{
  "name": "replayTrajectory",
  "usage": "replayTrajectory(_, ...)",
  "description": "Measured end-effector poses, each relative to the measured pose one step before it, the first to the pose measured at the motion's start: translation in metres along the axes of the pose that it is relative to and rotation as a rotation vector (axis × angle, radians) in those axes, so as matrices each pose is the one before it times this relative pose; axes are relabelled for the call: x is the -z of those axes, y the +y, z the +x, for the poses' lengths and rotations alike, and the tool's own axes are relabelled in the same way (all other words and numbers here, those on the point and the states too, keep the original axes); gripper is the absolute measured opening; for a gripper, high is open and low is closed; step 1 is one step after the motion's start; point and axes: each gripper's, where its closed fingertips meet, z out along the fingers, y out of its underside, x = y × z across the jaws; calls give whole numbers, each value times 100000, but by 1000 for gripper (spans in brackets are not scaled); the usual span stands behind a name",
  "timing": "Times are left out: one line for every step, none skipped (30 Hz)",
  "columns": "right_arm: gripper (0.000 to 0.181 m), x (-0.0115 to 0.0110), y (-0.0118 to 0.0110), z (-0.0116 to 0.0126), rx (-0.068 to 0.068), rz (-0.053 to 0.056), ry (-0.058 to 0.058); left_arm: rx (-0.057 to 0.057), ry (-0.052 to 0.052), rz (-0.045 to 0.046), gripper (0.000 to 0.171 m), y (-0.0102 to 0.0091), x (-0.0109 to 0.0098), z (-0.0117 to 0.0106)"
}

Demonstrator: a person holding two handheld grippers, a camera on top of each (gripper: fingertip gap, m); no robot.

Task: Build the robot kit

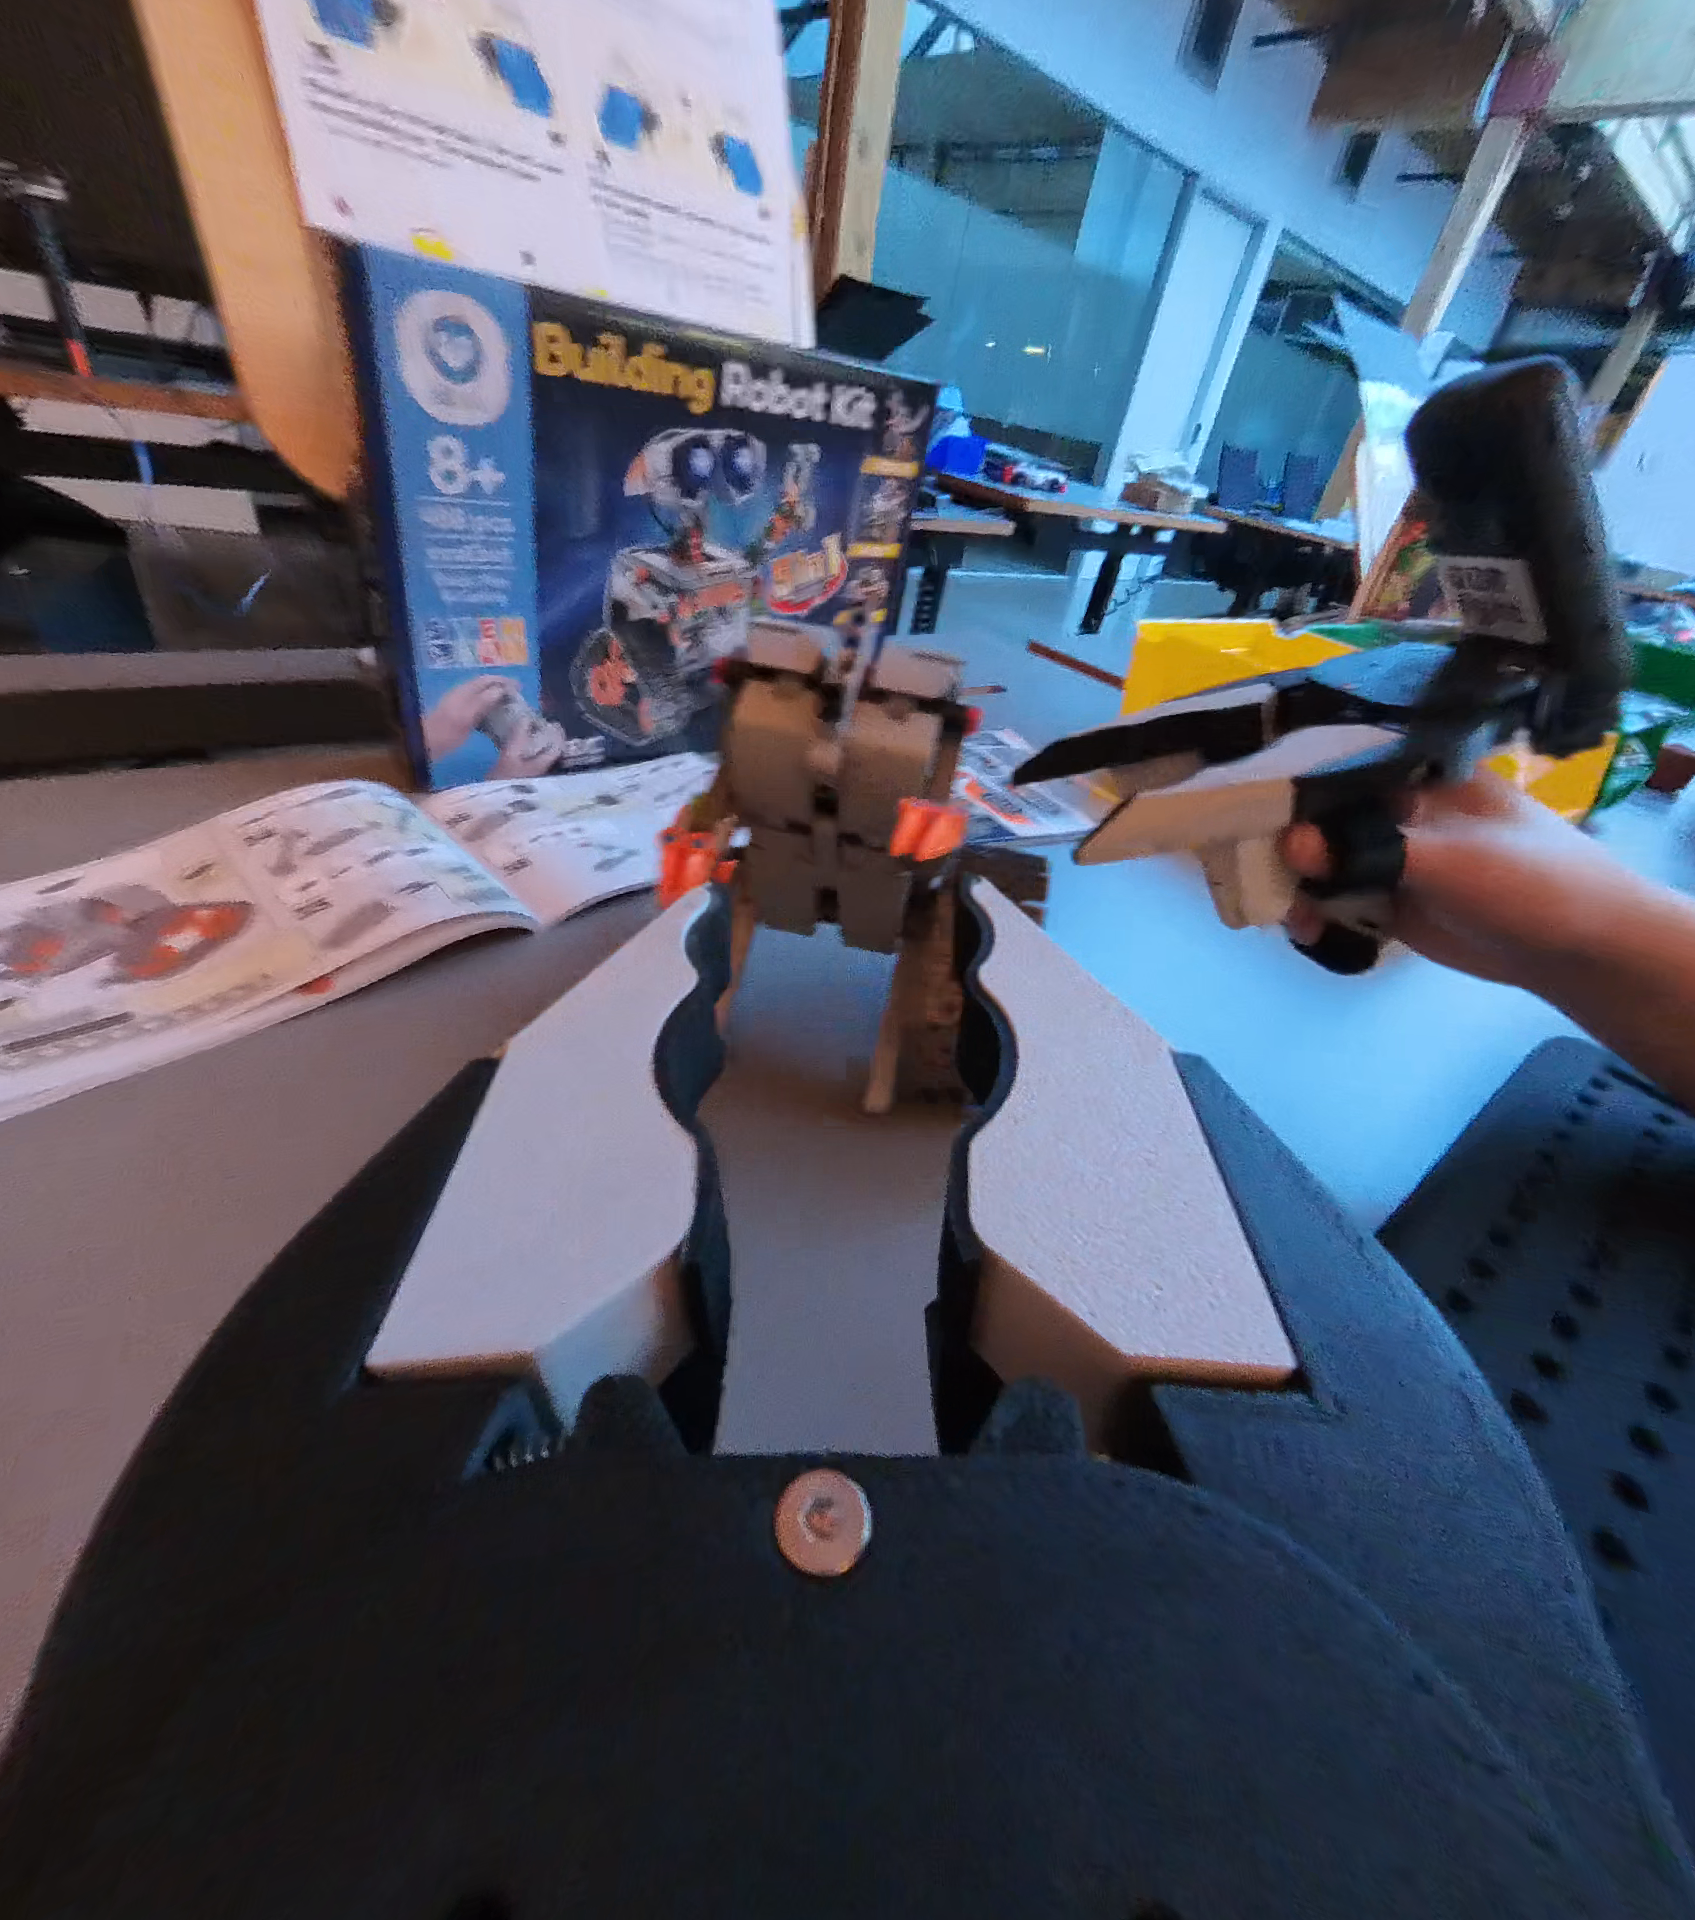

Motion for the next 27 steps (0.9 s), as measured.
replayTrajectory(80,-536,247,-295,940,-641,2390,387,-2178,-2415,44,345,500,-1267)
replayTrajectory(81,-547,307,-155,545,-999,2891,912,-2272,-3770,46,683,486,-1362)
replayTrajectory(84,-583,357,-110,643,-1190,2902,1290,-2461,-3737,46,718,524,-1402)
replayTrajectory(86,-519,331,-49,931,-1104,2796,1340,-1934,-2563,46,525,588,-1282)
replayTrajectory(86,-377,254,-39,839,-978,2512,1301,-1102,-1229,46,261,671,-1113)
replayTrajectory(87,-327,168,-175,-297,-473,1285,1284,-692,-10,46,27,717,-1025)
replayTrajectory(88,-275,155,-228,-983,-368,457,1270,-640,698,46,-127,724,-985)
replayTrajectory(87,-283,204,-183,-795,-690,-267,1405,-541,834,46,-176,663,-898)
replayTrajectory(87,-240,306,-36,27,-1355,559,1670,135,1345,46,-245,576,-626)
replayTrajectory(87,-222,303,191,1276,-1423,1618,1432,1174,2207,46,-347,460,-231)
replayTrajectory(85,-253,172,185,2072,-693,1369,766,1439,2426,45,-324,338,38)
replayTrajectory(83,-96,222,104,1994,-744,1005,66,976,1769,44,-192,206,103)
replayTrajectory(81,-107,202,137,1715,-990,1268,-242,525,761,44,-39,86,100)
replayTrajectory(78,0,98,178,2445,-571,1234,-431,572,59,44,75,-1,150)
replayTrajectory(78,-48,94,-9,1540,-239,394,-497,414,-372,44,124,-33,142)
replayTrajectory(78,-13,28,-23,269,-206,232,-570,17,-481,44,128,-53,87)
replayTrajectory(78,-19,-2,-25,240,-166,121,-673,-196,-312,44,79,-33,69)
replayTrajectory(78,13,37,76,66,18,56,-856,-238,-158,44,41,-20,60)
replayTrajectory(78,17,9,9,157,231,30,-767,-214,-6,44,6,-3,55)
replayTrajectory(79,12,26,62,-220,160,-102,-516,71,241,44,-20,21,54)
replayTrajectory(80,-44,46,-37,-492,192,-570,-139,47,129,44,-12,0,16)
replayTrajectory(83,-127,182,-53,-869,-594,-650,114,417,-162,44,14,-20,43)
replayTrajectory(88,-156,166,-88,536,-593,-82,382,562,-309,44,37,-45,26)
replayTrajectory(90,-88,62,-60,2720,-333,975,571,438,-452,44,14,-78,-7)
replayTrajectory(92,-111,123,-100,2731,-1217,1178,491,1366,-459,45,-47,-146,148)
replayTrajectory(93,-57,71,-78,2425,-1118,1388,418,2872,-29,46,-193,-224,402)
replayTrajectory(93,-17,-2,-80,1286,-597,760,615,3307,-346,47,-277,-306,535)
